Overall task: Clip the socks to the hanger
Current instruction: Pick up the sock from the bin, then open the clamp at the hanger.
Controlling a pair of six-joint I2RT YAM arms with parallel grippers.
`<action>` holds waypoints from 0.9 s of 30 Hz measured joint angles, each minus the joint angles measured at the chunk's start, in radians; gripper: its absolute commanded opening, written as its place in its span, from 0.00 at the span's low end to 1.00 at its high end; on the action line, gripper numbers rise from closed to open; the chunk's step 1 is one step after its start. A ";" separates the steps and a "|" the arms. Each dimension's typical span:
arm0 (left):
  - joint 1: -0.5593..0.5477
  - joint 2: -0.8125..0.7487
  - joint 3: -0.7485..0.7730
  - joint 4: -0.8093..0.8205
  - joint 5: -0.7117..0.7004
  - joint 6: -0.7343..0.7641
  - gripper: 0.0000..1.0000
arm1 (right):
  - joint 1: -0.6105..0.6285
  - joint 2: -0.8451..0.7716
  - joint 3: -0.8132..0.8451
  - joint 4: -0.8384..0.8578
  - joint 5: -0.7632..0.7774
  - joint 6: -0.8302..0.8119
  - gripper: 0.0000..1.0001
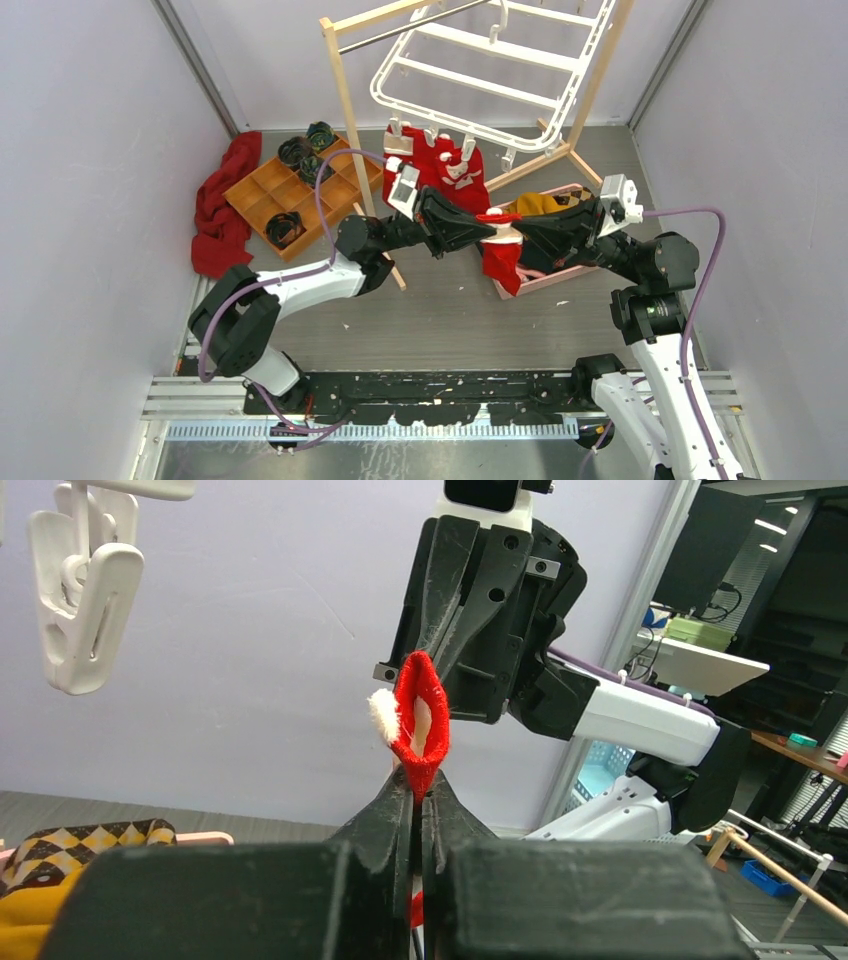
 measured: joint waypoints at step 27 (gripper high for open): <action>0.000 -0.177 0.022 -0.601 0.014 0.533 0.00 | 0.000 0.228 0.013 0.205 0.216 -0.078 0.70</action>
